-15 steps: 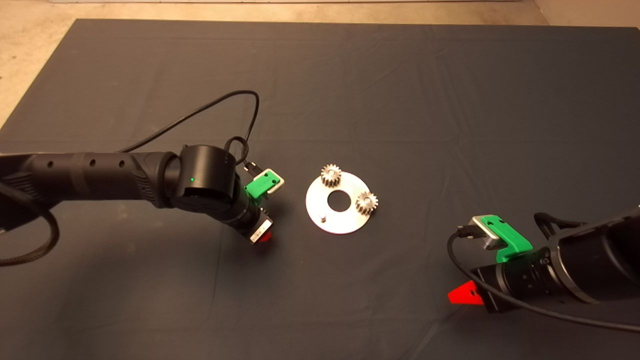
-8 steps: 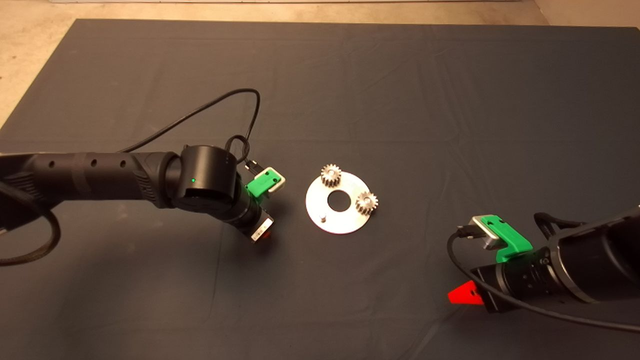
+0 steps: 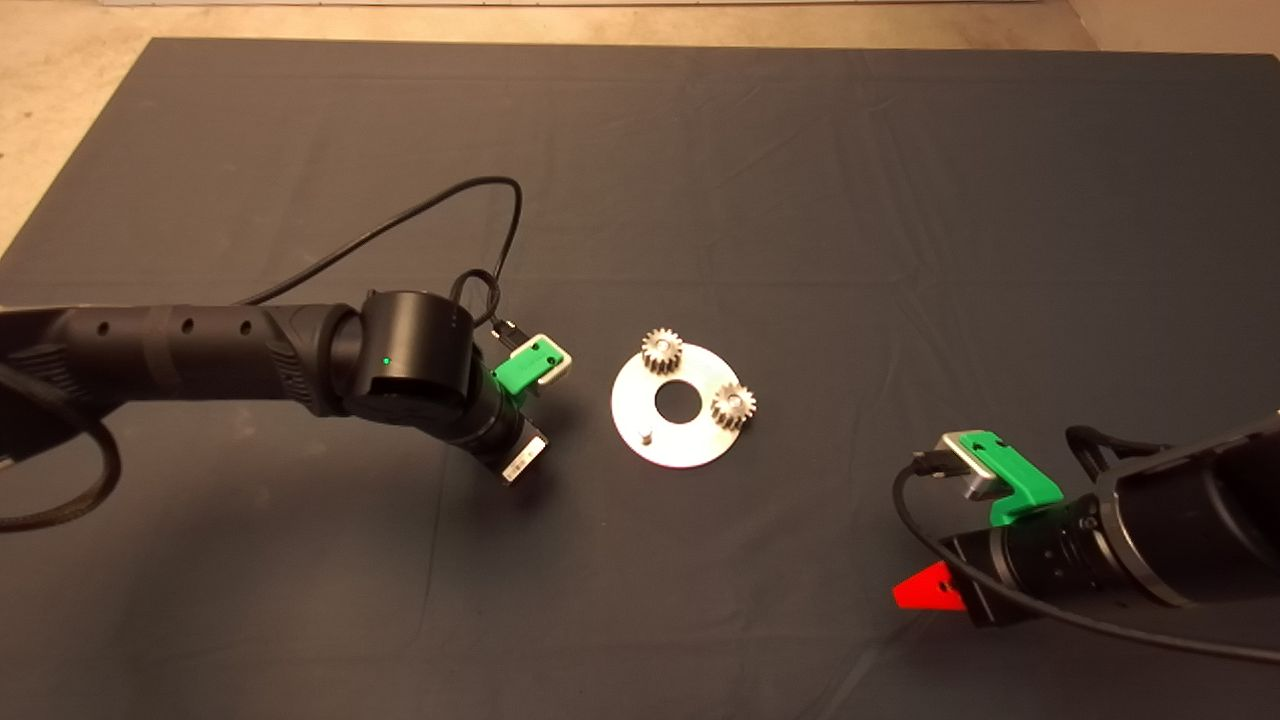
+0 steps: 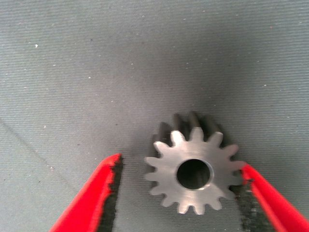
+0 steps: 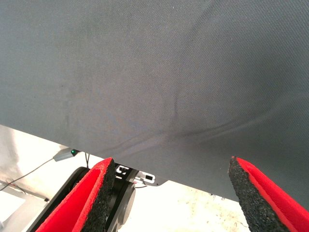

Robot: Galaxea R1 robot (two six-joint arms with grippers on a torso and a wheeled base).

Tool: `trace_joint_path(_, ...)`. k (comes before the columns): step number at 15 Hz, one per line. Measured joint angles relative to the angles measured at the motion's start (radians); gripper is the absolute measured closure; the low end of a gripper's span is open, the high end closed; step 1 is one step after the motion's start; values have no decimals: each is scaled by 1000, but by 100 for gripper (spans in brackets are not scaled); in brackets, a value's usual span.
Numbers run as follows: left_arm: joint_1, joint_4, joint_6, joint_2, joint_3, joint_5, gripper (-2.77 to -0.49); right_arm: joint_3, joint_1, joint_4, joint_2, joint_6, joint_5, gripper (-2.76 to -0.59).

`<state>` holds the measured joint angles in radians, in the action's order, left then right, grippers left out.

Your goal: Install three planetary gears onto the carrier pins

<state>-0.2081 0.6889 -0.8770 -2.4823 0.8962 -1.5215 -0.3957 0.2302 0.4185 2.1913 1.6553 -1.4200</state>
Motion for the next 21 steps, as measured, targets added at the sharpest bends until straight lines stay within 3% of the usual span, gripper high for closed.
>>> trace_joint_path(3, 0, 0, 0, 0, 0, 1, -136, 0, 0, 0, 0, 0, 0, -174)
trace_joint_path(7, 0, 0, 1, 0, 0, 2, -110, 0, 0, 0, 0, 0, 0, -174)
trace_joint_path(21, 0, 5, 2, 1, -6, -1, -87, 0, 0, 0, 0, 0, 0, -174)
